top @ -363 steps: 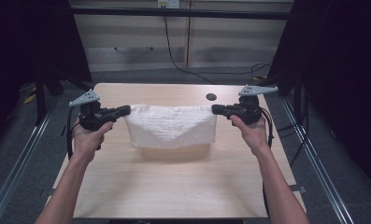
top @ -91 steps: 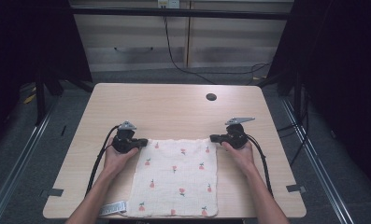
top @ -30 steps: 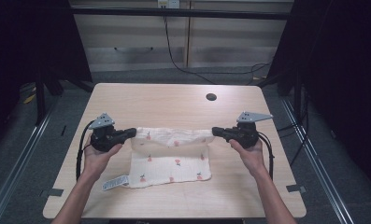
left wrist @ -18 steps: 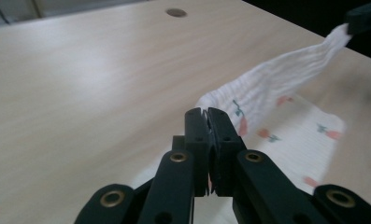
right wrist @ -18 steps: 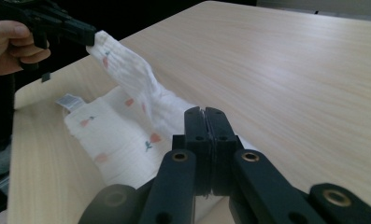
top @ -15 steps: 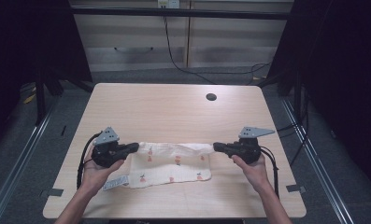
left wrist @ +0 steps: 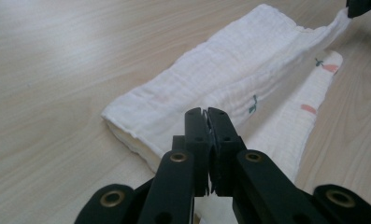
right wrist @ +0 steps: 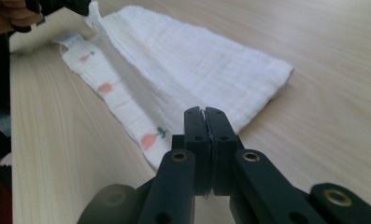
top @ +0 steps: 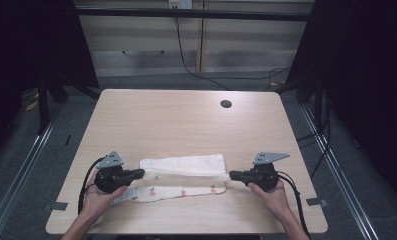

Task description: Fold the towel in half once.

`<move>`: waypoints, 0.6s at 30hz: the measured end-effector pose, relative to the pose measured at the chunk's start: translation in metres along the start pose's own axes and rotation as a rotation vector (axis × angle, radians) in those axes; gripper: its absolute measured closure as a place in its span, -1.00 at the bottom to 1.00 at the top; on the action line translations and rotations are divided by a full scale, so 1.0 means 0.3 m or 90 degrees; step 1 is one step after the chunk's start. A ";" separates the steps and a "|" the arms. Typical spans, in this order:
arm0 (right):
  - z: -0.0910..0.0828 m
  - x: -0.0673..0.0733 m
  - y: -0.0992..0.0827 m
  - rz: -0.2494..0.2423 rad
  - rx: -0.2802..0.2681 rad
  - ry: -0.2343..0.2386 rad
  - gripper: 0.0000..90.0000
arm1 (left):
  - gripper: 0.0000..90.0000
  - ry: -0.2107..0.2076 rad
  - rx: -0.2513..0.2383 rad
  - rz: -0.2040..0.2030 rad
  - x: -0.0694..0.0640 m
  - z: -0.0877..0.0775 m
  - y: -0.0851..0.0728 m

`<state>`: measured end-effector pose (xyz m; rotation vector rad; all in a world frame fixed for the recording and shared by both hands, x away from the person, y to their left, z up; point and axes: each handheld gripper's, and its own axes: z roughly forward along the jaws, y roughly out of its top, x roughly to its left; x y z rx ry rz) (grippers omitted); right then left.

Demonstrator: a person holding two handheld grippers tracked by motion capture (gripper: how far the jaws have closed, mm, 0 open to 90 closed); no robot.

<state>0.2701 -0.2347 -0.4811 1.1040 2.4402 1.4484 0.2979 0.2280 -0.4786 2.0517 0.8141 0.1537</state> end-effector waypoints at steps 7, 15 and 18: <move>0.007 0.006 -0.026 0.003 0.019 0.003 0.95 | 0.93 -0.002 0.044 0.003 -0.004 0.034 -0.024; 0.023 0.009 -0.038 -0.001 0.044 0.005 0.83 | 0.76 -0.024 0.042 -0.009 -0.010 0.033 -0.033; 0.016 0.010 -0.033 0.002 0.033 0.007 0.74 | 0.70 -0.029 0.026 -0.024 -0.005 0.020 -0.029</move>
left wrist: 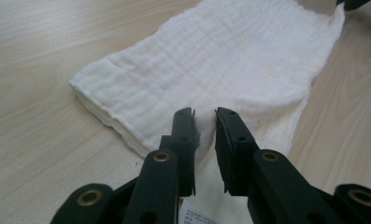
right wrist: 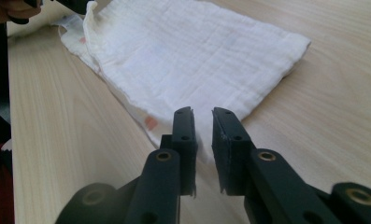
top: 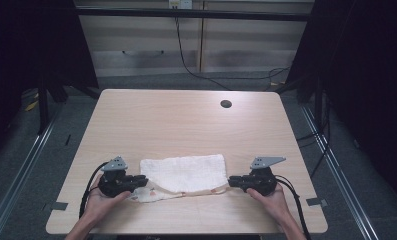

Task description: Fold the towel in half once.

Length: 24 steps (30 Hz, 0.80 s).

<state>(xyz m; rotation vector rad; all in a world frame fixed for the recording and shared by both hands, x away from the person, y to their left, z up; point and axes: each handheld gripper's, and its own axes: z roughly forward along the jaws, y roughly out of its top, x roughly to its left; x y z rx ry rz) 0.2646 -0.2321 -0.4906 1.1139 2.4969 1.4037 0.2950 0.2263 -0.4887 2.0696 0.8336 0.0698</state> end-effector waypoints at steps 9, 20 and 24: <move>-0.012 -0.009 0.024 0.015 -0.026 -0.012 0.50 | 0.61 0.007 -0.043 -0.014 0.023 -0.050 0.014; 0.060 -0.088 0.126 0.006 -0.016 -0.033 0.55 | 0.90 0.028 -0.005 0.002 0.066 0.030 0.043; 0.101 -0.130 0.178 0.012 -0.014 -0.033 0.58 | 0.93 0.029 0.014 0.002 0.076 0.052 0.029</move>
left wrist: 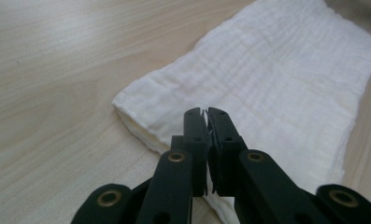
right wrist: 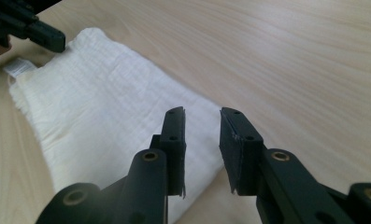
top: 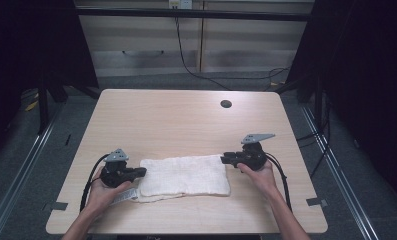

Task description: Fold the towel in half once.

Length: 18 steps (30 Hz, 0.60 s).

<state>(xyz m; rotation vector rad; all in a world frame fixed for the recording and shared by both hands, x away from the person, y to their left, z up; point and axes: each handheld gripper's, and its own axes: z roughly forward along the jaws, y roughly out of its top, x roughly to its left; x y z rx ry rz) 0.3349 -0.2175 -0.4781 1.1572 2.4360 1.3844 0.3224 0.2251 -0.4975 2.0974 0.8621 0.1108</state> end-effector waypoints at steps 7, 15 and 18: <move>0.089 -0.058 0.026 0.016 0.015 -0.018 0.55 | 0.95 0.007 0.012 0.006 0.012 0.016 -0.014; 0.140 -0.085 0.035 0.015 0.045 -0.013 0.44 | 0.95 0.010 0.004 0.003 0.019 0.023 -0.014; 0.149 -0.080 0.029 0.007 0.062 -0.011 0.44 | 0.95 0.009 0.003 -0.001 0.020 0.023 -0.014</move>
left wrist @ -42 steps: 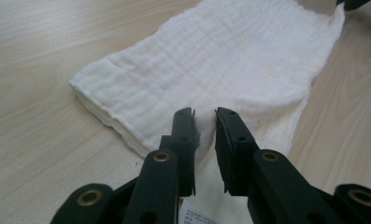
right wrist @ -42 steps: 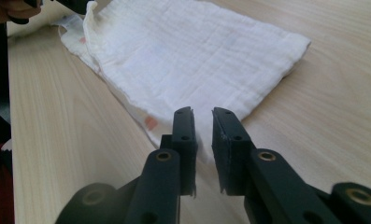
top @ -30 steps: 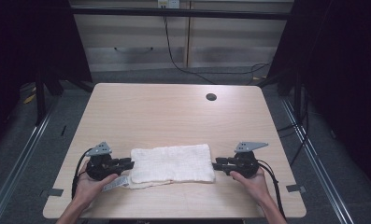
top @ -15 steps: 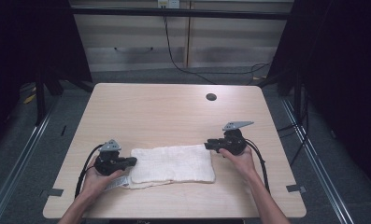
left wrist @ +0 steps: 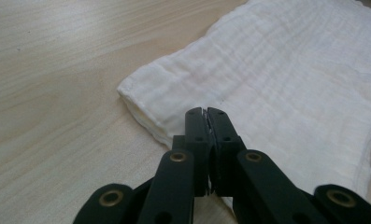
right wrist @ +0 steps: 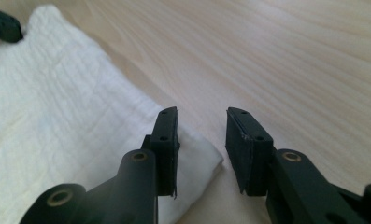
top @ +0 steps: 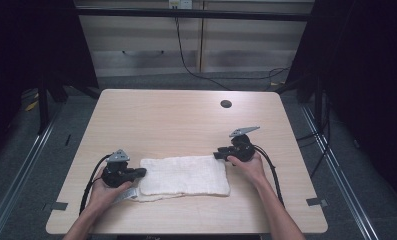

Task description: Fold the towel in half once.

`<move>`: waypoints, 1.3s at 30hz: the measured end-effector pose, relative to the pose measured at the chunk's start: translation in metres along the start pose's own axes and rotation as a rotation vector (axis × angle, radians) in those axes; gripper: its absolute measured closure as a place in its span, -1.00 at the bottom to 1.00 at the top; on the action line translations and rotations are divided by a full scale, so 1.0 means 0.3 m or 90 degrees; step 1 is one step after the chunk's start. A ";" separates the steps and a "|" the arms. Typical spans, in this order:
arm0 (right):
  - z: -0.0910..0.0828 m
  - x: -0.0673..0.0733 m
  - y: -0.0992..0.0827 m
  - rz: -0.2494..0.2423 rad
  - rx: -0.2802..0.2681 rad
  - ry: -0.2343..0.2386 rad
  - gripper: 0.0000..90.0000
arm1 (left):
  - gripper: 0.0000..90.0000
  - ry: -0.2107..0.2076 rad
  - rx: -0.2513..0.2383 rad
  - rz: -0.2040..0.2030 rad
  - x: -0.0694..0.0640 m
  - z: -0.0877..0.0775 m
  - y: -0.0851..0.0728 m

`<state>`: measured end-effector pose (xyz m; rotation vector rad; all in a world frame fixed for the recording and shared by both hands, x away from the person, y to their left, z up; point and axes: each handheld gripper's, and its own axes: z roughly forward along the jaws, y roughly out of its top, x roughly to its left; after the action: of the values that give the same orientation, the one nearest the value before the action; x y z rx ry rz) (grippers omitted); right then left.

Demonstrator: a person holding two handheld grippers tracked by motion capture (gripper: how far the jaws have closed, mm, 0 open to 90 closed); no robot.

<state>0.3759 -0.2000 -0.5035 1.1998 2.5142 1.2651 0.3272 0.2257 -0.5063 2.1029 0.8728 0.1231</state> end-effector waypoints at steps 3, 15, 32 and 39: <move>0.002 0.007 -0.008 -0.009 0.007 -0.003 0.38 | 0.93 -0.002 -0.002 -0.007 0.004 0.001 0.000; 0.002 0.022 -0.033 -0.015 0.007 -0.002 0.92 | 0.63 0.018 0.008 0.023 -0.012 -0.002 0.012; 0.001 0.015 -0.035 -0.013 0.005 0.005 0.95 | 0.37 0.046 -0.013 -0.018 0.118 0.025 0.085; 0.001 0.016 -0.038 -0.013 0.001 0.003 0.95 | 0.38 0.053 0.002 -0.004 0.111 0.047 0.077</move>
<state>0.3658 -0.2004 -0.5106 1.1700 2.5245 1.2642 0.3701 0.2275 -0.5053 2.1097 0.9293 0.2071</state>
